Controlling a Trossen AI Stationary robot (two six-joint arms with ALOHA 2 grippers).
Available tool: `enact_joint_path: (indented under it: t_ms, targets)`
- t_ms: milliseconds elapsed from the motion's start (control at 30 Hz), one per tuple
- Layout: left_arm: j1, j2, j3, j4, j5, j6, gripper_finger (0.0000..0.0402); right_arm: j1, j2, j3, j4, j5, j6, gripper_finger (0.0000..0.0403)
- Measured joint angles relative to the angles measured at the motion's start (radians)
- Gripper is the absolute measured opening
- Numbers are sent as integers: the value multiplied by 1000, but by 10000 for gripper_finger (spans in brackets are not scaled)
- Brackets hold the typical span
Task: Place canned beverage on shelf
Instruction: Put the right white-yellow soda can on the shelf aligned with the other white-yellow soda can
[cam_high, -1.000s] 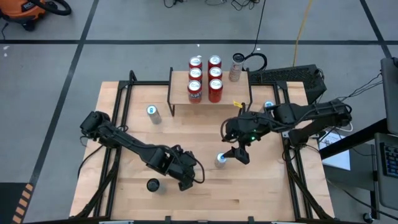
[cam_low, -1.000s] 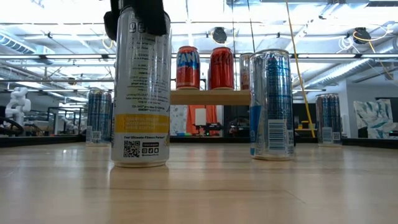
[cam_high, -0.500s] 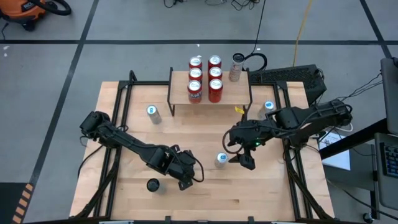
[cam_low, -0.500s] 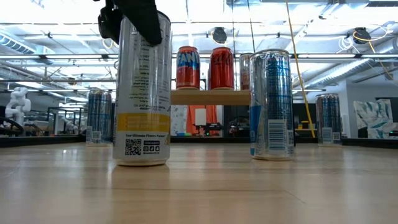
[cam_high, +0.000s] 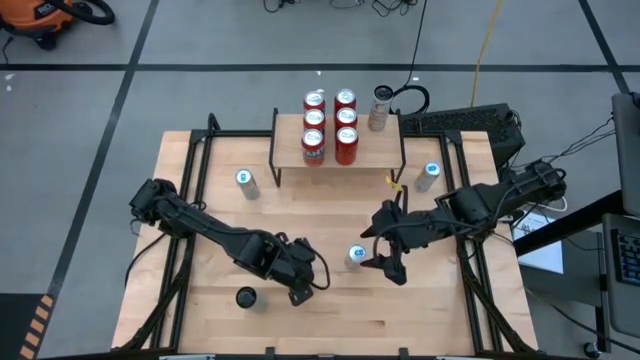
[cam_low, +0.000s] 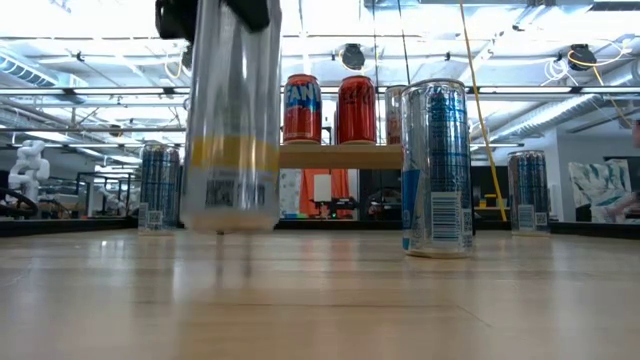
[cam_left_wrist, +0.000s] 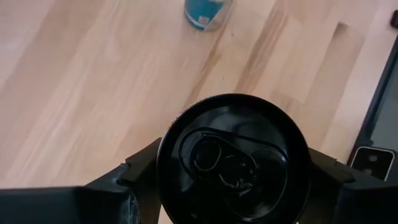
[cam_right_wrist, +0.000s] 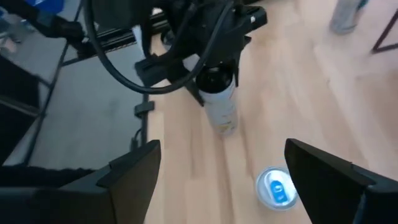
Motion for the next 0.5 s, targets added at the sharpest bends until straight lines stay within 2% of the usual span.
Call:
enact_joint_path:
  t_ms: [167,267,500]
  targets:
    - [20,0,111,-75,-3,-56,259,25,0,0,-1,118,5,318]
    - [41,0,182,-168,4,-133,259,32,0,0,-24,179,104,318]
    - [88,-2,323,-253,23,-288,259,31,0,0,-14,186,126,318]
